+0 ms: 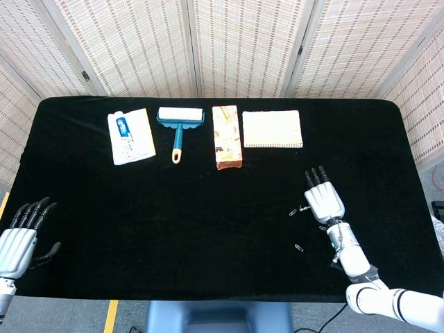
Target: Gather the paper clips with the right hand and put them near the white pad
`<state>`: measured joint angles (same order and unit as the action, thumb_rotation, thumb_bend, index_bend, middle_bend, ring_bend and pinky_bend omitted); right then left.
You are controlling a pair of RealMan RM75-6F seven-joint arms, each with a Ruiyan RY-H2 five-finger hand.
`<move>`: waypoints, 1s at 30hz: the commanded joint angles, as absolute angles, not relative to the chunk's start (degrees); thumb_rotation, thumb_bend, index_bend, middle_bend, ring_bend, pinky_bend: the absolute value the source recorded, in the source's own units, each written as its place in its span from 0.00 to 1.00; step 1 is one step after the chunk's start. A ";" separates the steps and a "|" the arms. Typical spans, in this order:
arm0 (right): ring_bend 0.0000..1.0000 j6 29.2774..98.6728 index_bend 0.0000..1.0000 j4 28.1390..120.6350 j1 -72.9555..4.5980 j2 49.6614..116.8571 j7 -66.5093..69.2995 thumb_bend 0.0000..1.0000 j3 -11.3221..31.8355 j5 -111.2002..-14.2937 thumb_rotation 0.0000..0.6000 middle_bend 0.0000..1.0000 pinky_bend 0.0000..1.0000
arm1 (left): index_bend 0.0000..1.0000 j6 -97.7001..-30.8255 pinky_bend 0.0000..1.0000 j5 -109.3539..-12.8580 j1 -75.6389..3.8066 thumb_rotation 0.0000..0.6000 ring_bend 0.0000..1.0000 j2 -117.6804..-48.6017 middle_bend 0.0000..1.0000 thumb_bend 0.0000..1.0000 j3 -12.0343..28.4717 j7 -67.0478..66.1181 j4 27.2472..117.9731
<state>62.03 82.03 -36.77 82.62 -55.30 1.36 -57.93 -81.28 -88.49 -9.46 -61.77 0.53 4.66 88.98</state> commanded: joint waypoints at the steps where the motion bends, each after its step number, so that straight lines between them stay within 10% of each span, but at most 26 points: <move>1: 0.00 61.63 0.83 81.72 -37.33 83.63 -56.68 0.45 1.33 -57.49 1.00 0.11 0.00 | 0.00 -81.84 0.00 -88.95 -9.16 1.00 0.00 -61.59 0.00 0.39 0.35 5.09 88.96; 30: 0.00 66.59 0.83 88.86 -36.38 81.48 -59.60 0.45 -1.05 -61.24 1.00 0.11 0.00 | 0.00 -84.07 0.00 -90.53 -8.11 1.00 0.00 -61.31 0.00 0.39 0.10 6.30 88.55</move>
